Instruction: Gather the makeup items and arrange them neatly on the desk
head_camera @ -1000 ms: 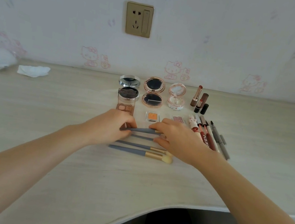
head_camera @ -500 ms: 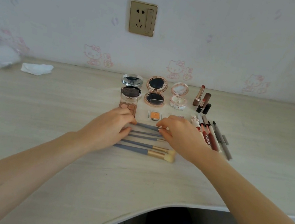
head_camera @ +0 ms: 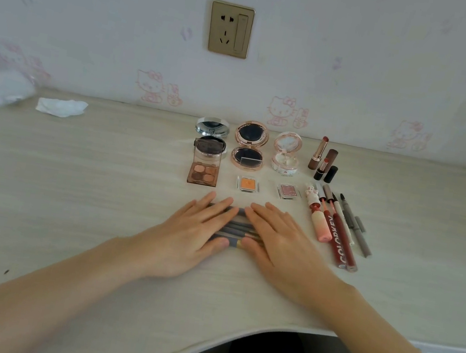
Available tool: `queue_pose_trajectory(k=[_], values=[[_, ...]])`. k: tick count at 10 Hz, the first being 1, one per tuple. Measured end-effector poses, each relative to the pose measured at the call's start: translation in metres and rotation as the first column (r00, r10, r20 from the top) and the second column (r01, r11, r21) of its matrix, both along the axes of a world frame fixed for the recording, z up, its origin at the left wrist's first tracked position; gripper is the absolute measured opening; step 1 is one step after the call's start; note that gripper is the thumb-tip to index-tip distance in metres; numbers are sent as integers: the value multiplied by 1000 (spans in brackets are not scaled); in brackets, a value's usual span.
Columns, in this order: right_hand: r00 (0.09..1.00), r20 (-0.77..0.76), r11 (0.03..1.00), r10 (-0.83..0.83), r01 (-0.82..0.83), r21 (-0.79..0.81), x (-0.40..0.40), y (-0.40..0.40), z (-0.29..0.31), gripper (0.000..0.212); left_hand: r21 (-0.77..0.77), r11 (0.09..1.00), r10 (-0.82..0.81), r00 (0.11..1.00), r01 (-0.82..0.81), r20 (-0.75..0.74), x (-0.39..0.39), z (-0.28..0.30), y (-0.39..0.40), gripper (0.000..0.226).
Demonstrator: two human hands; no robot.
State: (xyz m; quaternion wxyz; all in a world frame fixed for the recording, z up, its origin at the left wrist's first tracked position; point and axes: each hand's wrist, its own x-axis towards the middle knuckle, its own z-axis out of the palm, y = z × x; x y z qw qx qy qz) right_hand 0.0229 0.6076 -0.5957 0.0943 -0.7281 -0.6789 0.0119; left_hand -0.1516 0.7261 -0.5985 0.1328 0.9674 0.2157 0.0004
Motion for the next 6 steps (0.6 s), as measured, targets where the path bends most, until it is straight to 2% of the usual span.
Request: queue_pose_trajectory(k=[1,3,6], values=[[1000,16,998,17,-16,-57,5,2,-2,79,26,997,72,996,-71,-49,7,-5,-5,59],[999,7,996,51,-51,-78,13,8,0,79,42,989,145,988,-143,-45,14,-5,-10,60],[998,-63,996,22,-16,83,12,0,1,61,71,982,170,985,-172,35,10,-1,-17,65]])
